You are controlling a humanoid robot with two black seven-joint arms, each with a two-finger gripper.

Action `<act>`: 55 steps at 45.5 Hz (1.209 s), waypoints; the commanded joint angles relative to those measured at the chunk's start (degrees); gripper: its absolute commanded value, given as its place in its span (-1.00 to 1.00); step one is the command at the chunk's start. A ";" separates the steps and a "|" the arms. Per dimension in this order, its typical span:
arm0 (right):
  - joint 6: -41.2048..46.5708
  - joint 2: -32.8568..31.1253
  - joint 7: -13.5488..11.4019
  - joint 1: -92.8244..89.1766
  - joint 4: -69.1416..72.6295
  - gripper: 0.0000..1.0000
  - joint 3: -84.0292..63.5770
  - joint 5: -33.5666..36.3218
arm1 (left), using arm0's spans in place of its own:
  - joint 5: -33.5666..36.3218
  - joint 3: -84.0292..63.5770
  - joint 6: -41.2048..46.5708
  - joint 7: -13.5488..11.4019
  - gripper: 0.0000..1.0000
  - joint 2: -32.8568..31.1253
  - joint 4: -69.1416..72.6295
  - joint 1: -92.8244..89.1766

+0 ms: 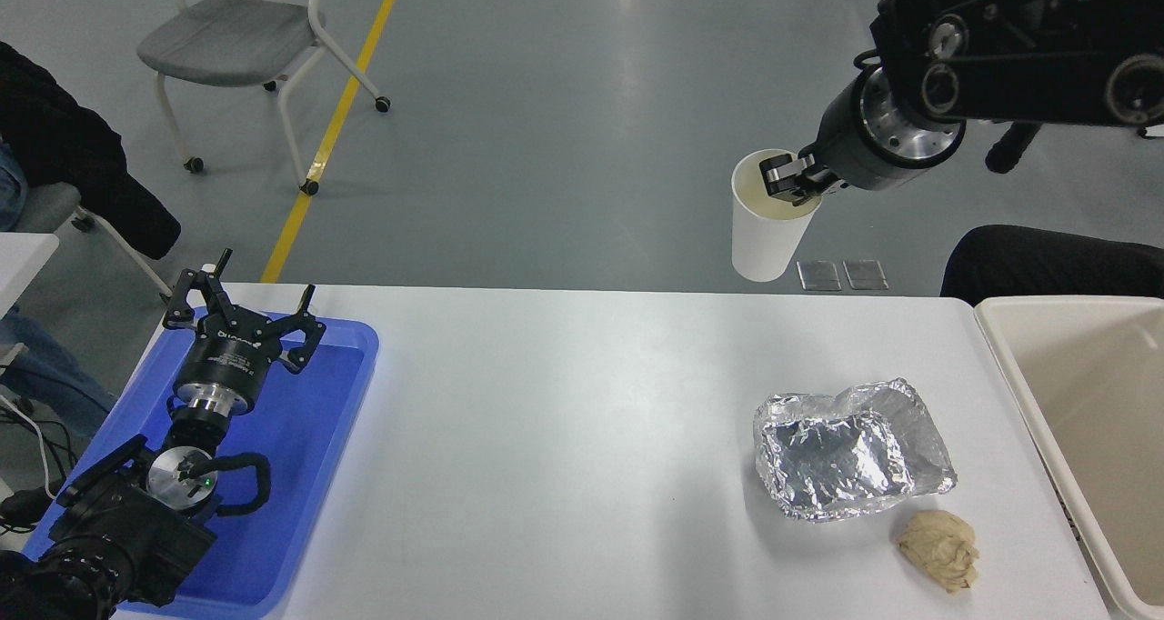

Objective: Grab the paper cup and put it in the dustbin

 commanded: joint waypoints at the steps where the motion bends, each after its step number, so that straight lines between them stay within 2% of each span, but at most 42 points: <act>1: 1.62 -10.28 0.31 1.94 0.41 -1.00 -8.09 -5.31 | 0.00 0.04 0.00 0.00 1.00 -0.02 0.00 0.00; 10: 2.94 -29.79 0.48 0.45 -0.03 -1.00 -9.68 -26.31 | 0.00 0.04 0.00 0.00 1.00 -0.02 0.00 0.00; 13: 2.68 -35.42 0.40 -1.92 -1.08 -1.00 -9.07 -31.15 | 0.00 0.04 0.00 0.00 1.00 -0.02 0.00 0.00; 18: 1.71 -42.54 0.48 -6.75 -4.42 -1.00 -7.66 -35.73 | 0.00 0.04 0.00 0.00 1.00 -0.02 0.00 0.00; 27: -4.17 -51.51 0.66 -20.81 -10.75 -1.00 1.82 -36.26 | 0.00 0.04 0.00 0.00 1.00 -0.02 0.00 -0.09; 35: -15.50 -51.26 3.03 -41.44 -16.19 -1.00 14.29 -36.00 | 0.00 0.04 0.00 0.00 1.00 -0.02 0.00 -0.09; 38: -18.41 -49.86 3.12 -48.67 -18.48 -1.00 19.48 -35.47 | 0.00 0.04 0.00 0.00 1.00 -0.02 0.00 -0.09; 47: -18.95 -43.36 3.21 -69.76 -30.60 -1.00 39.87 -35.12 | 0.00 0.04 0.00 0.00 1.00 0.06 0.00 -0.09; 55: -18.95 -33.34 3.21 -83.92 -43.96 -1.00 58.33 -35.12 | 0.00 0.04 0.00 0.00 1.00 0.06 0.00 -0.18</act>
